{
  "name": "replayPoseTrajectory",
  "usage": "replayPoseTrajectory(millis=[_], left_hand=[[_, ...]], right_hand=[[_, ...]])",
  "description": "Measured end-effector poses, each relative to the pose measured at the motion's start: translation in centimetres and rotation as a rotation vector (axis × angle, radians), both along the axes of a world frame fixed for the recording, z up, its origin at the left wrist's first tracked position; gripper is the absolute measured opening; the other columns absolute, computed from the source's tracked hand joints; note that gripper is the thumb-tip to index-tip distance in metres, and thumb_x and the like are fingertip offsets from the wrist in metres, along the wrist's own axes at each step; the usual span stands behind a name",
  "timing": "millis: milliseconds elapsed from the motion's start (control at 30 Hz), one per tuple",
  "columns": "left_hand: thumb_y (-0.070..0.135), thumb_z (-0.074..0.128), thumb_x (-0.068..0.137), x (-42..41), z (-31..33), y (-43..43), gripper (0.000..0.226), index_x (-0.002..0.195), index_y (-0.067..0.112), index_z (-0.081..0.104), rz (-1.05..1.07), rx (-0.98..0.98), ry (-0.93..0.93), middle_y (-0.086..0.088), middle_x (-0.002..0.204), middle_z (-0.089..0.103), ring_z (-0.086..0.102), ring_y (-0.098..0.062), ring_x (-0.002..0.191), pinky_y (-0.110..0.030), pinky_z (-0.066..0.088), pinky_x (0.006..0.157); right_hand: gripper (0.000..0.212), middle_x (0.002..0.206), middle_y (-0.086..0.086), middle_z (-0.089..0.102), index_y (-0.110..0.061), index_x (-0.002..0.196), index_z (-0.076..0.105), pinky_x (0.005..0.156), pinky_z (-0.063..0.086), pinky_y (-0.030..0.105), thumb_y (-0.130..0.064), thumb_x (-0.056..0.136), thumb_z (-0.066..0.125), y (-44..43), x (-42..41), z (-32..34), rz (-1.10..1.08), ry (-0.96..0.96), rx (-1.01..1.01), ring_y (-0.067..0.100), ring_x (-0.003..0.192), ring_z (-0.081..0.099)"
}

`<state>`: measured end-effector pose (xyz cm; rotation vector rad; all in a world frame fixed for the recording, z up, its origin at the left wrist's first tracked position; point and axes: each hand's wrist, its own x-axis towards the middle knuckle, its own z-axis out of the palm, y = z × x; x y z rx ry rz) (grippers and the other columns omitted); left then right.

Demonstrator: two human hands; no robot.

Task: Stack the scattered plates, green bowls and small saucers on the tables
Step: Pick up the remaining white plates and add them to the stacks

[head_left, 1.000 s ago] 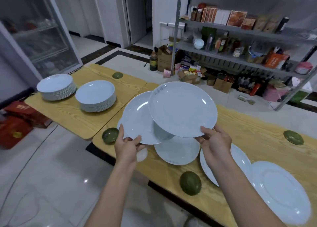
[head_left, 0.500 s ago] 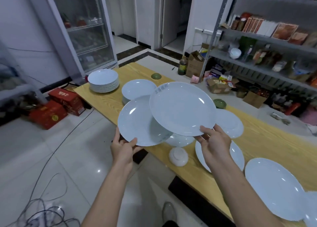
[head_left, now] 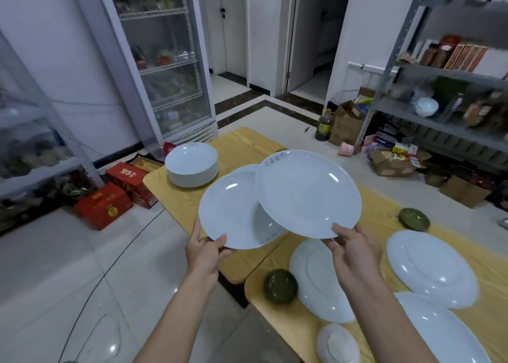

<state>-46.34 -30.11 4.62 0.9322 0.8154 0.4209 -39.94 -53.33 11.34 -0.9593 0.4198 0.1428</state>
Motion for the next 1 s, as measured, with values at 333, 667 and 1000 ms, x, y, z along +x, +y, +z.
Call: replayPoseTrajectory(millis=[333,667,1000], left_hand=[[-0.015,0.063,0.085,9.5,-3.0,6.6,0.087,0.152,0.029,0.030,-0.134,0.028,0.106,-0.016,0.129,0.059,0.065,-0.030,0.105,-0.030,0.060,0.059],[-0.015,0.064,0.083,16.4,-5.8,11.4,0.088,0.152,0.027,0.030,-0.350,0.040,0.174,-0.013,0.106,0.064,0.067,-0.034,0.102,-0.035,0.062,0.063],[-0.010,0.064,0.086,17.7,-7.6,13.0,0.086,0.153,0.028,0.027,-0.474,0.047,0.201,-0.017,0.117,0.065,0.069,-0.032,0.101,-0.034,0.062,0.066]], right_hand=[[0.047,0.119,0.009,0.070,-0.002,0.129,0.060,0.078,0.056,0.039,0.016,0.085,0.059,4.8,6.5,-1.5,-0.135,0.057,-0.025,0.029,0.107,0.066],[0.045,0.116,0.008,0.070,-0.001,0.129,0.059,0.071,0.055,0.035,0.015,0.086,0.059,10.5,9.5,-3.1,-0.323,0.116,-0.043,0.025,0.102,0.067],[0.051,0.119,0.009,0.070,-0.002,0.133,0.056,0.076,0.055,0.039,0.017,0.085,0.059,13.4,9.5,-5.6,-0.381,0.191,-0.088,0.029,0.109,0.066]])
